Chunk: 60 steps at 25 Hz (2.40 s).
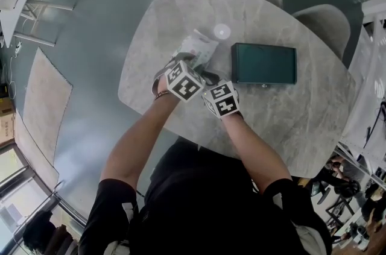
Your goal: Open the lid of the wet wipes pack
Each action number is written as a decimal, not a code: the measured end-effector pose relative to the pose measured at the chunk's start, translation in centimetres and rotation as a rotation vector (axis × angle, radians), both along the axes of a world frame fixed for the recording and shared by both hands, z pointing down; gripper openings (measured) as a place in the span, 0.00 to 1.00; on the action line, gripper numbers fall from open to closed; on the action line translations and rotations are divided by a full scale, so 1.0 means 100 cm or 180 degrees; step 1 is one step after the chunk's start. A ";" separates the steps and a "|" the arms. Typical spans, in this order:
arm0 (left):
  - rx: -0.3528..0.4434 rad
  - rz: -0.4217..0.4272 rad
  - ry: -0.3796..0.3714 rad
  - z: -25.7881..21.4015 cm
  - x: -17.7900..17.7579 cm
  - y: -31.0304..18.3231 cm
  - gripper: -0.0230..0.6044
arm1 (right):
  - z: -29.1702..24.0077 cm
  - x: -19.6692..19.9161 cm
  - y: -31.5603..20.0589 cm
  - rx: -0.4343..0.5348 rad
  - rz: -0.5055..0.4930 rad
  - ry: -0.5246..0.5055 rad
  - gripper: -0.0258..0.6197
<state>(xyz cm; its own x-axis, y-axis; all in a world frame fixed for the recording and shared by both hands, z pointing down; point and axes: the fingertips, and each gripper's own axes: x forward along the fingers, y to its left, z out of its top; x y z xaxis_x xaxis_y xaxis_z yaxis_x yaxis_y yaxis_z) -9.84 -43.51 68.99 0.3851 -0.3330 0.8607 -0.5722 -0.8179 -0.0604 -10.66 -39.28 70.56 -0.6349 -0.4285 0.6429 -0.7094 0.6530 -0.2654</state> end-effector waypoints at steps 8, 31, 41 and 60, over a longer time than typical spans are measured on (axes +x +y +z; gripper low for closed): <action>-0.0036 0.0033 -0.0189 0.007 0.005 -0.007 0.31 | 0.009 -0.002 -0.002 -0.0028 -0.0059 0.0013 0.09; -0.0120 0.0030 -0.0011 -0.017 0.002 -0.009 0.22 | 0.012 -0.002 0.001 -0.0018 -0.0154 0.0150 0.09; 0.0098 -0.0066 0.0033 -0.046 -0.026 -0.020 0.18 | 0.006 0.004 0.002 -0.0147 -0.0054 0.0090 0.09; 0.0069 -0.0398 0.0230 -0.026 -0.091 -0.035 0.17 | -0.061 0.021 0.023 0.0160 0.0150 0.0083 0.09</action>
